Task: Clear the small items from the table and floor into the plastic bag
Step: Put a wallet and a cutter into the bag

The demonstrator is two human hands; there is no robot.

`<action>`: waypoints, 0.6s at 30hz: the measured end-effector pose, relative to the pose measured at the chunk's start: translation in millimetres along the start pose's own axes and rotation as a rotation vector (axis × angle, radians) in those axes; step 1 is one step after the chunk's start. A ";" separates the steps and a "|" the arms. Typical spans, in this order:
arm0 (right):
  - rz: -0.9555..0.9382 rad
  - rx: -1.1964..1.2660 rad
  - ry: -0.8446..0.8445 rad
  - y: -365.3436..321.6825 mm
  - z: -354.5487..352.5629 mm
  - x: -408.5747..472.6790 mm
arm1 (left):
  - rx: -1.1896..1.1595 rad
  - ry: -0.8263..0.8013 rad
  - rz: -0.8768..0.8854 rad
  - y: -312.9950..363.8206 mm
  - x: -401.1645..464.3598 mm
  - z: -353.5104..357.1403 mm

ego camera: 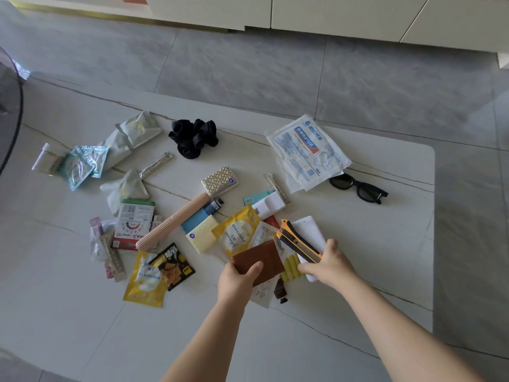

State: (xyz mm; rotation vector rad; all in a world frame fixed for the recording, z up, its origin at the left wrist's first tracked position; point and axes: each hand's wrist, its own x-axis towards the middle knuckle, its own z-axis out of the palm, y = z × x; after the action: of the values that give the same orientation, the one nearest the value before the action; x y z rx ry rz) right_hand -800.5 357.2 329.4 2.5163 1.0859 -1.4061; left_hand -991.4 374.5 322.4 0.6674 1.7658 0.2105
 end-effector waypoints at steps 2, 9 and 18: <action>-0.012 0.040 -0.036 0.1 -3.4 -6.9 | -0.061 -0.007 0.000 -1.3 -5.7 -3.4; -0.058 0.061 -0.055 -4.4 -5.1 -33.1 | -0.226 0.009 0.026 -0.1 -28.8 -15.8; -0.213 0.011 -0.050 -34.3 -10.1 -81.2 | -0.457 0.035 -0.007 -1.6 -78.4 -50.4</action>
State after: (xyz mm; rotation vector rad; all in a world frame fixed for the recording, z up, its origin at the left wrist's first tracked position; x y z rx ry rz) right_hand -841.1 342.2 406.8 2.4179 1.3743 -1.5186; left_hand -1026.4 341.0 402.1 0.3270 1.6722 0.6031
